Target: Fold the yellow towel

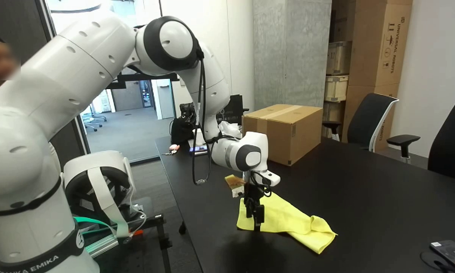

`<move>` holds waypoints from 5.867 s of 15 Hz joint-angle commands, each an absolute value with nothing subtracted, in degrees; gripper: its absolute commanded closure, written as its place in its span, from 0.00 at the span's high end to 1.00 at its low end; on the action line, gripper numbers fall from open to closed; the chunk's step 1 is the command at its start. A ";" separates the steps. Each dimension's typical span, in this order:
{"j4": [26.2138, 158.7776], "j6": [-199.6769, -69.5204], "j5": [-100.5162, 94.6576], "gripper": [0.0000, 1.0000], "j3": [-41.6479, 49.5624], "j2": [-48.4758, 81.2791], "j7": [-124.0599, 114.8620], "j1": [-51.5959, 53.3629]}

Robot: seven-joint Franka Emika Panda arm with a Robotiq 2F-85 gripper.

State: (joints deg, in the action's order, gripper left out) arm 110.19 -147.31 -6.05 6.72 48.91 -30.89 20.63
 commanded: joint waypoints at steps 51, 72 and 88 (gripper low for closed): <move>104.02 -152.74 11.25 0.04 -14.06 44.13 -1.47 5.37; 102.00 -140.42 -5.64 0.85 5.75 40.41 -23.56 23.69; 138.27 -115.04 -15.54 1.00 1.28 -6.92 -27.71 12.88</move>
